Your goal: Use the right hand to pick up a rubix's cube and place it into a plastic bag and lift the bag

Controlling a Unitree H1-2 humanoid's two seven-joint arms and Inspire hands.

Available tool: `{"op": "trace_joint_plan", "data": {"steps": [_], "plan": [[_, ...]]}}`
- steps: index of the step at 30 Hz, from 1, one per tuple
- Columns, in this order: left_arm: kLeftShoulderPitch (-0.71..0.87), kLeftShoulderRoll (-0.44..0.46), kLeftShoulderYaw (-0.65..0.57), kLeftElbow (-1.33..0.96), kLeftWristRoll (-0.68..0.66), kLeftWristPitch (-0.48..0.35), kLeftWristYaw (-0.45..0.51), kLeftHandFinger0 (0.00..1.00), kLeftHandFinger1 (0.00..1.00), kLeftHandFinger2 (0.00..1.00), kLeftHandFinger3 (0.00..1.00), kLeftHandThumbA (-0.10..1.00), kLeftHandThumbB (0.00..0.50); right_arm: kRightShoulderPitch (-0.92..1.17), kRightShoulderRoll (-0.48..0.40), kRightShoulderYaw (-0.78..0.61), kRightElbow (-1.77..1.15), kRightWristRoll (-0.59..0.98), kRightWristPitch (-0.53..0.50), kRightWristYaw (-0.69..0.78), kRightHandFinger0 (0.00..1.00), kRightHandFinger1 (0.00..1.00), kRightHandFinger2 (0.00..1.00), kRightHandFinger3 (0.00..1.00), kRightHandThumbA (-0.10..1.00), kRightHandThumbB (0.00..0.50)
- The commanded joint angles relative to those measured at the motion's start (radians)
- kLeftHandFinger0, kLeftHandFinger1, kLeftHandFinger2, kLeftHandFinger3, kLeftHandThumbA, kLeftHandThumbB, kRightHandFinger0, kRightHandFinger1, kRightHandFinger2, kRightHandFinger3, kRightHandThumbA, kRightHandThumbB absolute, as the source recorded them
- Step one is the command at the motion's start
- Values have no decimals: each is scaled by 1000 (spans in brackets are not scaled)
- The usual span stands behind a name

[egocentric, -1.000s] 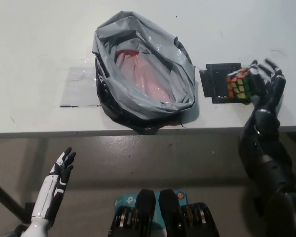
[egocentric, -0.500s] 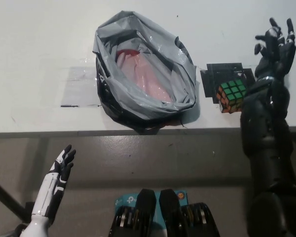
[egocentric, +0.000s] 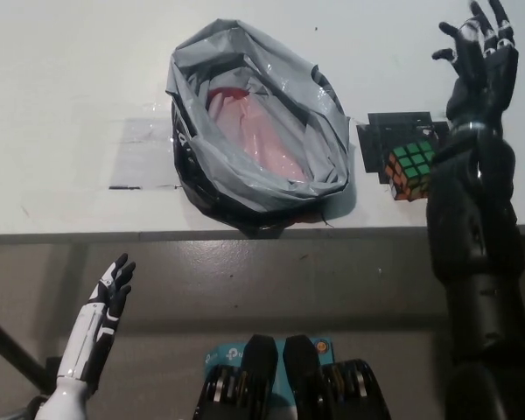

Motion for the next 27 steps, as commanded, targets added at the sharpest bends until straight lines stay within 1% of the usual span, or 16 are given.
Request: {"op": "trace_joint_plan", "data": {"steps": [1,2,4,6,8,10,11,14,15,19,20,21,22,25,27], "plan": [[-29,22,6,-26,-6,-2,-9,1000,1000,1000,1000,1000,246,163,-223,418,-415,-675,99,137,1000,1000,1000,1000,824,468],[-26,22,6,-28,-8,-1,-9,1000,1000,1000,1000,1000,244,185,-237,436,-444,-699,112,151,1000,1000,1000,1000,857,498],[-19,22,9,-33,-8,1,-7,1000,1000,1000,1000,1000,243,239,-272,477,-510,-768,131,171,1000,1000,1000,1000,901,500],[-19,24,10,-32,-2,-5,-3,1000,1000,1000,1000,1000,242,276,-291,503,-548,-832,158,163,1000,1000,1000,1000,891,500],[-22,23,9,-25,-7,-9,-6,1000,1000,1000,1000,1000,247,307,-310,525,-569,-887,179,151,1000,1000,1000,1000,909,500],[-22,23,9,-24,-10,-8,-8,1000,1000,1000,1000,1000,247,315,-316,532,-575,-896,189,147,1000,1000,1000,1000,906,500],[-22,22,9,-24,-12,-10,-8,1000,1000,1000,1000,1000,251,331,-324,544,-571,-932,196,121,1000,1000,1000,1000,852,500],[-20,22,9,-21,-8,-16,-5,1000,1000,1000,1000,1000,255,350,-335,562,-563,-973,205,89,1000,1000,1000,1000,844,500],[-21,22,9,-20,-9,-17,-5,1000,1000,1000,1000,1000,256,354,-337,566,-561,-980,207,81,1000,1000,1000,1000,831,500],[-26,23,9,-16,-17,-19,-11,1000,1000,1000,1000,1000,260,362,-348,587,-549,-1005,226,55,1000,1000,1000,1000,856,500],[-28,24,9,-18,-17,-17,-11,1000,1000,1000,1000,1000,256,362,-346,594,-544,-1006,232,48,1000,1000,1000,1000,880,500],[-28,25,9,-19,-17,-16,-11,1000,1000,1000,1000,1000,256,362,-345,597,-541,-1006,234,47,1000,1000,1000,1000,880,500],[-28,24,9,-20,-17,-15,-11,1000,1000,1000,1000,1000,256,362,-344,602,-540,-1004,238,44,1000,1000,1000,1000,911,500],[-27,23,9,-18,-16,-15,-10,1000,1000,1000,1000,1000,267,366,-339,616,-544,-991,243,45,1000,1000,1000,1000,926,500],[-28,25,8,-15,-16,-22,-11,1000,1000,1000,1000,1000,260,369,-333,623,-551,-978,244,51,1000,1000,1000,1000,926,500]]}}
